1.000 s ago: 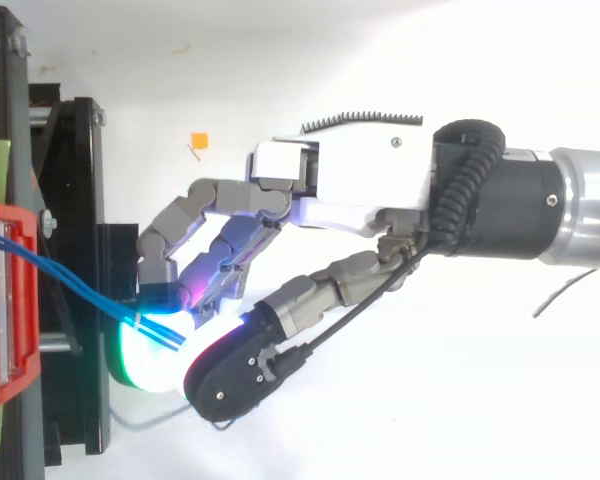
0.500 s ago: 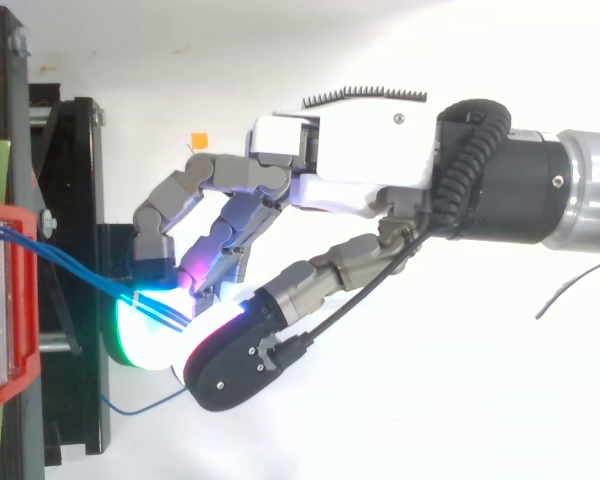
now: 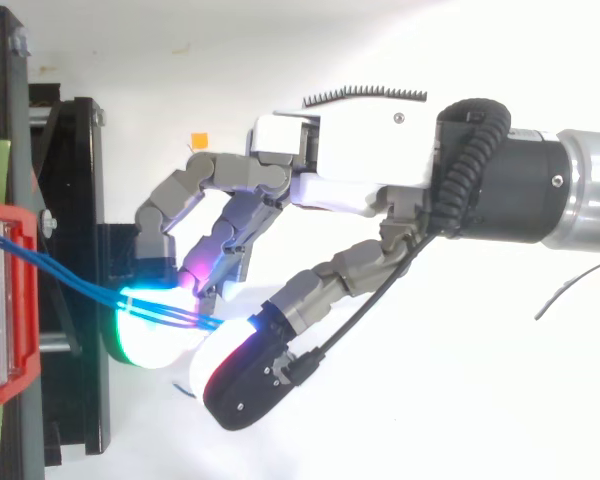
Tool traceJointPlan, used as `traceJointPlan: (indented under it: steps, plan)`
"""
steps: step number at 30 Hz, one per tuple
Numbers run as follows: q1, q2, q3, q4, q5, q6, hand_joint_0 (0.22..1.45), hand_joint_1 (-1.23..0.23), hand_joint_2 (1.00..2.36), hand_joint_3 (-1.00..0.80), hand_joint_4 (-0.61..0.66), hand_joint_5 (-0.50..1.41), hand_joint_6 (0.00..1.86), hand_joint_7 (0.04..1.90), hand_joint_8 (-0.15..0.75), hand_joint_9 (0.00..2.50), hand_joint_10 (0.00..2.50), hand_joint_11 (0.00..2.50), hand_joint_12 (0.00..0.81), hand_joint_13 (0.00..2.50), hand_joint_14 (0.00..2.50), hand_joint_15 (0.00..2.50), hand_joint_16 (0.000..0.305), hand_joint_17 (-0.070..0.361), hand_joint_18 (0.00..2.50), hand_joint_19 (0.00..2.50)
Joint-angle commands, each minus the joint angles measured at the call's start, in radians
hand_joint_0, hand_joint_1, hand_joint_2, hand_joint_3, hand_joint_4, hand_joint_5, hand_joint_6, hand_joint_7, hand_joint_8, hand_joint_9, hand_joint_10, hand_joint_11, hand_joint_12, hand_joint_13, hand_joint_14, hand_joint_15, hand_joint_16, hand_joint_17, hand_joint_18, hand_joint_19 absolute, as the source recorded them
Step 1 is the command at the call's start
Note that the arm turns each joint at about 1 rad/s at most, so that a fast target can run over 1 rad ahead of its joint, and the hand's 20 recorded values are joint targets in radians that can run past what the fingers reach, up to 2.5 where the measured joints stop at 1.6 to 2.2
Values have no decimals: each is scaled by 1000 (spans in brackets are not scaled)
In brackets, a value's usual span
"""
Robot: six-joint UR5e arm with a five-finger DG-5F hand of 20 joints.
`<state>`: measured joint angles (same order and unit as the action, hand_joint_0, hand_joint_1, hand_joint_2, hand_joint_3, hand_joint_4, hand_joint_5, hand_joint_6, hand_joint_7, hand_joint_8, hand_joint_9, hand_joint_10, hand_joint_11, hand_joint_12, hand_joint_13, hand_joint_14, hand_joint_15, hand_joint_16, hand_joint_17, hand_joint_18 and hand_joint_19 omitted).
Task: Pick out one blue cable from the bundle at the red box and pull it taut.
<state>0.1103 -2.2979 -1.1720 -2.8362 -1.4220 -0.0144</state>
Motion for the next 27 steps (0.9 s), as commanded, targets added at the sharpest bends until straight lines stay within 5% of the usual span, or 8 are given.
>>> traceJointPlan:
  steps: [1,10,19,27]
  plan:
    - [0,0,0,4,0,1,477,-806,1000,-500,10,-114,897,754,240,999,26,726,338,953,24,633,52,118,836,780]
    - [-1,0,0,0,0,4,574,-522,1000,-500,-13,-117,866,804,231,1030,27,734,326,971,25,651,47,106,798,821]
    - [-3,0,0,4,0,2,647,-843,1021,-254,-100,-127,911,951,225,1011,28,752,313,960,24,650,46,104,805,806]
    - [-3,0,-1,4,0,-1,789,-921,1013,-378,-367,-107,949,1064,204,1113,29,761,286,980,27,656,42,94,815,783]
